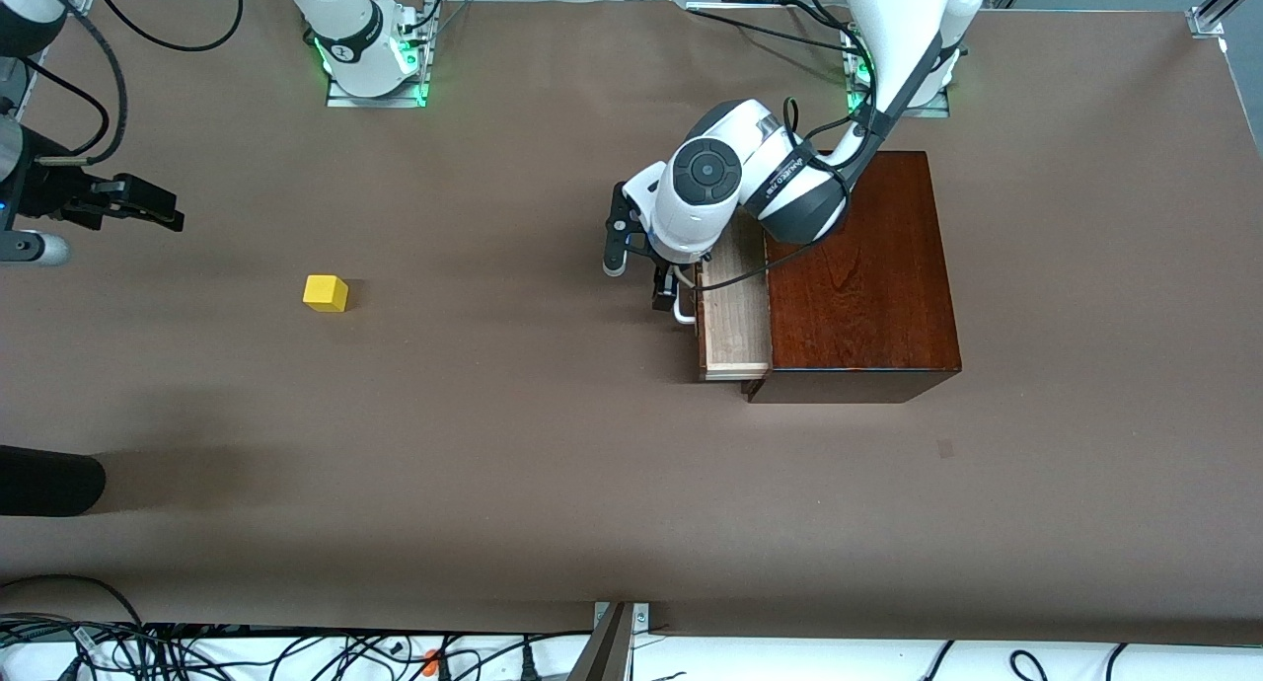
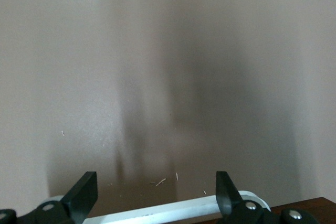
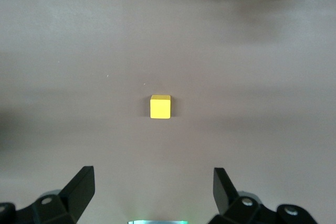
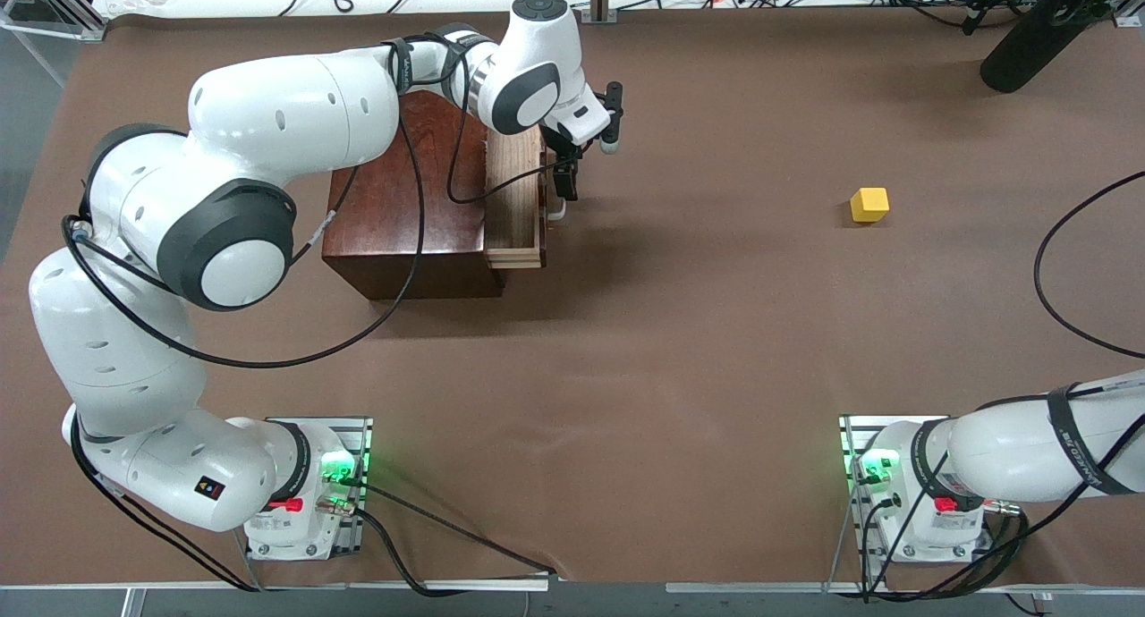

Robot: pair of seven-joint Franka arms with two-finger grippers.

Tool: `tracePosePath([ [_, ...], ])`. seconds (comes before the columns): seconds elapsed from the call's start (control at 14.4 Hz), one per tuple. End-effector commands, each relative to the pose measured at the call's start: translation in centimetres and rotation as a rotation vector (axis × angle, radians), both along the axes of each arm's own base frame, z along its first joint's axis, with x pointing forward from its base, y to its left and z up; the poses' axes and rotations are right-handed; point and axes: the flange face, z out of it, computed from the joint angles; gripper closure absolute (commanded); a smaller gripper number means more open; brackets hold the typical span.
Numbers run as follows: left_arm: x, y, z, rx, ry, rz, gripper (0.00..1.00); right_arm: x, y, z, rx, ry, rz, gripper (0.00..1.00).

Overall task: Open drawer, take yellow block, close drawer
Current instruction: 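Push the drawer shut with the left gripper while the right gripper withdraws, then press the drawer fully closed with the left gripper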

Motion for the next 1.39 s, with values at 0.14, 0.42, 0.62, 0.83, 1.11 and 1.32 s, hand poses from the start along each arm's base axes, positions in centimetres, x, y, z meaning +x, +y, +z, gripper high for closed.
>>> tracePosePath([
  [0.14, 1.6, 4.1, -0.5, 0.09, 0.036, -0.016, 0.0, 0.1, -0.3, 1.2, -0.007, -0.001, -0.025, 0.0],
  [0.42, 2.0, 4.9, -0.1, 0.103, 0.047, 0.001, 0.0, 0.3, -0.3, 1.2, 0.001, -0.01, -0.029, 0.0],
  [0.62, 2.5, 6.3, 0.2, 0.12, 0.066, 0.018, 0.0, 0.4, -0.3, 1.2, 0.001, -0.015, -0.027, 0.0],
  [0.83, 3.0, 7.4, 0.1, 0.134, 0.086, 0.035, 0.0, 0.4, -0.3, 1.3, 0.001, -0.017, -0.029, 0.0],
  [1.11, 3.6, 8.5, 0.1, 0.14, 0.095, 0.051, 0.0, 0.5, -0.2, 1.1, 0.001, -0.014, -0.026, 0.0],
  [1.32, 3.8, 8.6, 0.2, 0.139, 0.094, 0.055, 0.0, 0.5, -0.3, 1.1, 0.003, -0.014, -0.027, 0.0],
])
